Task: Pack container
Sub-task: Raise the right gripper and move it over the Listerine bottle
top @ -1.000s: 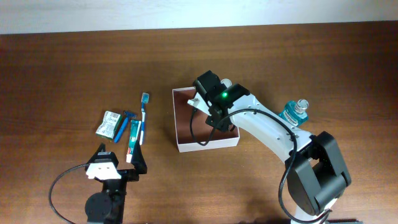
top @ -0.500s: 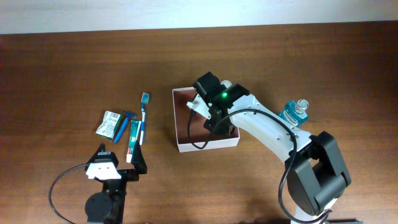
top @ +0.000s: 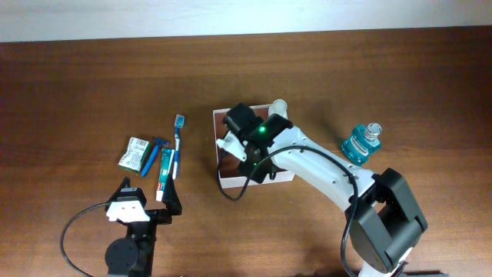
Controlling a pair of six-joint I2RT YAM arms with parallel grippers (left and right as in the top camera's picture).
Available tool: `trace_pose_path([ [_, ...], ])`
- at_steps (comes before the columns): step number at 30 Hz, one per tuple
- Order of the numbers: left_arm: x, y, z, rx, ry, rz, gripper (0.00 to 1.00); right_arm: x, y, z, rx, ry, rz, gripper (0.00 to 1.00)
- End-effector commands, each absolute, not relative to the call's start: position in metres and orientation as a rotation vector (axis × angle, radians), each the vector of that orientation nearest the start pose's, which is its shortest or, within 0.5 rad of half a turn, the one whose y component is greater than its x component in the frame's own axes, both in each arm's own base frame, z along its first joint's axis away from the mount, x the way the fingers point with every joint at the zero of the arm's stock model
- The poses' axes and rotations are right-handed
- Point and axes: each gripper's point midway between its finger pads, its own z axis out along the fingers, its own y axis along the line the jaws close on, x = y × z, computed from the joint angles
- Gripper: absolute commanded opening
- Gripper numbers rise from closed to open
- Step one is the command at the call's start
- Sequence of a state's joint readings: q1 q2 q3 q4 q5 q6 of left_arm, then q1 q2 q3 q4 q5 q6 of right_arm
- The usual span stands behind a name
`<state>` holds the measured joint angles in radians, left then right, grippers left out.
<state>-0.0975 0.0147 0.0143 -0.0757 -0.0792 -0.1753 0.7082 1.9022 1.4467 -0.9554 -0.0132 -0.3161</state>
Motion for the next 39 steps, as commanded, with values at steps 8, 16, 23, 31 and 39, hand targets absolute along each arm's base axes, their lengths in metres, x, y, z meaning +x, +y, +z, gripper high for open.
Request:
trace_pose_path([
  [8,0.246,-0.009,0.158,-0.118,1.639,-0.124,0.99,0.307,0.291,0.241,-1.103,2.345,0.317,0.04],
  [16,0.246,-0.009,0.158,-0.118,1.639,-0.124,0.99,0.308,0.191,0.358,-0.658,2.243,0.144,0.2],
  [23,0.246,-0.009,0.158,-0.118,1.639,-0.124,0.99,0.299,0.067,0.376,-0.17,2.321,-0.015,0.65],
  [31,0.246,-0.009,0.158,-0.118,1.639,-0.124,0.99,0.298,-0.002,0.351,0.11,2.457,-0.13,0.98],
  [39,0.246,-0.009,0.158,-0.118,1.639,-0.124,0.99,0.311,-0.003,0.334,0.115,2.514,-0.144,0.98],
])
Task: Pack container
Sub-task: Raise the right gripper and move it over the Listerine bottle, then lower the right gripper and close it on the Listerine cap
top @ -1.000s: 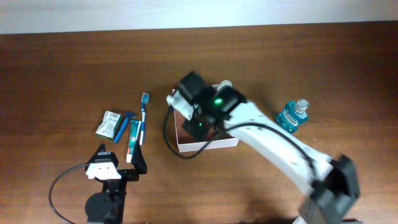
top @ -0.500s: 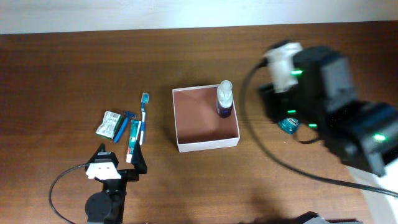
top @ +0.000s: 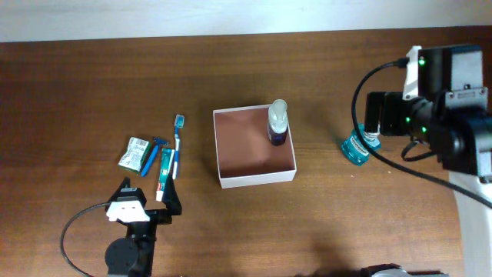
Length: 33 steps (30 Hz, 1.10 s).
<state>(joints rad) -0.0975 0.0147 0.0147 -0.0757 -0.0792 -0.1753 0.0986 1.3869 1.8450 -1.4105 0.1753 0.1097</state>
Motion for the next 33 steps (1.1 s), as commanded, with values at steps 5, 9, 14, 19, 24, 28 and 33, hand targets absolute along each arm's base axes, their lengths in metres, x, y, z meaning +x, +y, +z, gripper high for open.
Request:
trace_pose_path([
  [5,0.246,-0.009,0.158,-0.118,1.639,-0.124,0.99,0.317,-0.005,0.312,0.111,2.609,-0.179,0.99],
  [9,0.246,-0.009,0.158,-0.118,1.639,-0.124,0.99,0.323,-0.004,0.286,0.099,2.714,-0.201,0.93],
  [14,0.246,-0.009,0.158,-0.118,1.639,-0.124,1.0,0.336,-0.003,0.255,0.032,2.828,-0.234,0.87],
  [19,0.246,-0.009,0.158,-0.118,1.639,-0.124,0.99,0.342,0.001,0.23,-0.084,2.92,-0.183,0.86],
  [24,0.246,-0.009,0.158,-0.118,1.639,-0.124,0.99,0.343,-0.013,0.22,-0.026,2.963,-0.161,0.84],
  [28,0.246,-0.009,0.158,-0.118,1.639,-0.124,0.99,0.341,-0.019,0.211,-0.034,2.993,-0.045,0.81],
  [33,0.246,-0.009,0.158,-0.118,1.639,-0.124,0.99,0.337,-0.011,0.197,-0.119,3.01,0.115,0.72],
])
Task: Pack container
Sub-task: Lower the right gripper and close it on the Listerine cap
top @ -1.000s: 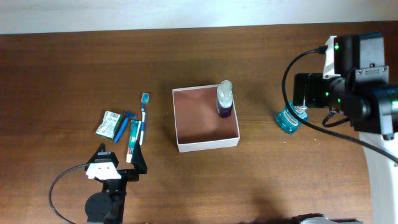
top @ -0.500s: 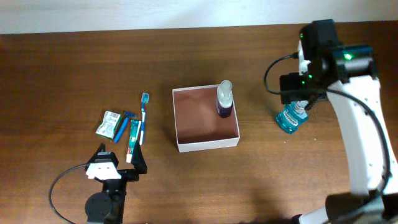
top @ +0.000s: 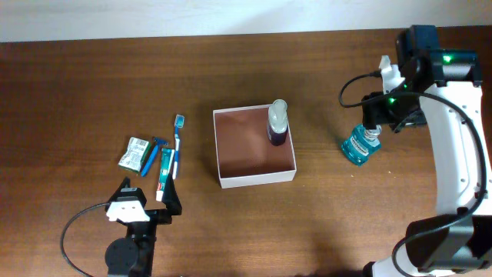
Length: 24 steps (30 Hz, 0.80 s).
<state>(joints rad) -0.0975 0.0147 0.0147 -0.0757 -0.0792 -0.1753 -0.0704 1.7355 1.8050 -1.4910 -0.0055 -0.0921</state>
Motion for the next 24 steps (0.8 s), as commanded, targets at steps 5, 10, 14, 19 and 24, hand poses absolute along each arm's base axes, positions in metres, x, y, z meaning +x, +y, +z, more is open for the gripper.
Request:
trace_pose_path([
  [5,0.246,-0.009,0.158,-0.118,1.639,-0.124,0.99,0.342,-0.012,0.176,-0.119,3.012,0.114,0.7],
  [10,0.246,-0.009,0.158,-0.118,1.639,-0.124,0.99,0.348,-0.015,0.156,-0.155,2.997,0.091,0.64],
  [14,0.246,-0.009,0.158,-0.118,1.639,-0.124,0.99,0.351,-0.016,0.147,-0.155,2.99,0.078,0.62],
  [19,0.246,-0.009,0.158,-0.118,1.639,-0.124,0.99,0.349,-0.017,0.142,-0.154,2.999,0.077,0.55],
  [24,0.246,-0.009,0.158,-0.118,1.639,-0.124,0.99,0.347,-0.017,0.142,-0.153,3.008,0.076,0.51],
])
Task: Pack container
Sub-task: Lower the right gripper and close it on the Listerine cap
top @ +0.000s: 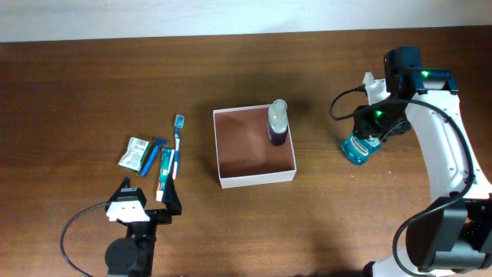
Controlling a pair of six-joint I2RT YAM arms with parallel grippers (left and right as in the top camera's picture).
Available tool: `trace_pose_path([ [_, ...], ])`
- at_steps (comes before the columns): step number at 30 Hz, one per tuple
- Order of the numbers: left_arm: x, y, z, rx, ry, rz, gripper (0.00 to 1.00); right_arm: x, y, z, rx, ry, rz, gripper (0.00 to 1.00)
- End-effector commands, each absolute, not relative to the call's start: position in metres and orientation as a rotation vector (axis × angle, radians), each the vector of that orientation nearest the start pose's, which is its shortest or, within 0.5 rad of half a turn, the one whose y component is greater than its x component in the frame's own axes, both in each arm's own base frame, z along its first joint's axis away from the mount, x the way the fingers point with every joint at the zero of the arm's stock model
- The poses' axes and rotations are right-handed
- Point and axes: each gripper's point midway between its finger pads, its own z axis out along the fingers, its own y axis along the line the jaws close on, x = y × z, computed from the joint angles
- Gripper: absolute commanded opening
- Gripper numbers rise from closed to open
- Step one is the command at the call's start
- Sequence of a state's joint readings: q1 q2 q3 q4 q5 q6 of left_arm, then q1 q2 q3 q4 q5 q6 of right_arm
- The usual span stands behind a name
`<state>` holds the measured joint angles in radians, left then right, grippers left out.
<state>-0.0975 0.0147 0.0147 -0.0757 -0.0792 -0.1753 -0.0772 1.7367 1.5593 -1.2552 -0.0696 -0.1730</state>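
Note:
The container is a white box with a brown floor (231, 150) at the table's middle. A small bottle with a dark blue base and a clear cap (277, 123) stands in its far right corner. A teal mouthwash bottle (356, 148) lies on the table to the right. My right gripper (372, 127) is directly over the bottle's neck and hides its cap. Its fingers are under the wrist, so their state cannot be told. My left gripper (171, 206) rests near the front left edge, away from everything, its fingers too small to read.
Left of the box lie a green packet (136, 152), a blue razor (154, 155), a toothbrush (176, 145) and a toothpaste tube (164, 177). The left arm's black cable (73, 231) loops near the front edge.
My right gripper has moved a little left and toward the mouthwash bottle, and now covers its cap. The bottle, the box and the left arm have not moved.
My right gripper was inside the box at the small bottle. Then the bottle stood alone in the box, with the arm far to the right near the mouthwash. After that the gripper was just beyond the mouthwash cap, and now it is over it.

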Motion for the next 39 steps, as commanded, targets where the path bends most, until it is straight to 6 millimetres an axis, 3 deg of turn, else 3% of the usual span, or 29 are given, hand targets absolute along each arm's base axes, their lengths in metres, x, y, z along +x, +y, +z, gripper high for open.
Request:
trace_pose_path([
  [1,0.246,-0.009,0.158,-0.118,1.639,-0.124,0.99,0.347,-0.017,0.142,-0.153,3.009,0.076,0.51],
  [14,0.246,-0.009,0.158,-0.118,1.639,-0.123,0.99,0.345,-0.023,0.139,-0.145,3.023,0.023,0.51],
  [17,0.246,-0.009,0.158,-0.118,1.639,-0.124,0.99,0.345,-0.023,0.139,-0.145,3.023,0.023,0.44],
  [27,0.246,-0.009,0.158,-0.118,1.639,-0.124,0.99,0.346,-0.025,0.134,-0.144,3.038,0.012,0.4],
  [35,0.246,-0.009,0.158,-0.118,1.639,-0.124,1.0,0.345,-0.034,0.134,-0.049,3.047,-0.071,0.39],
  [39,0.246,-0.009,0.158,-0.118,1.639,-0.124,0.99,0.345,-0.034,0.134,-0.05,3.046,-0.065,0.32],
])
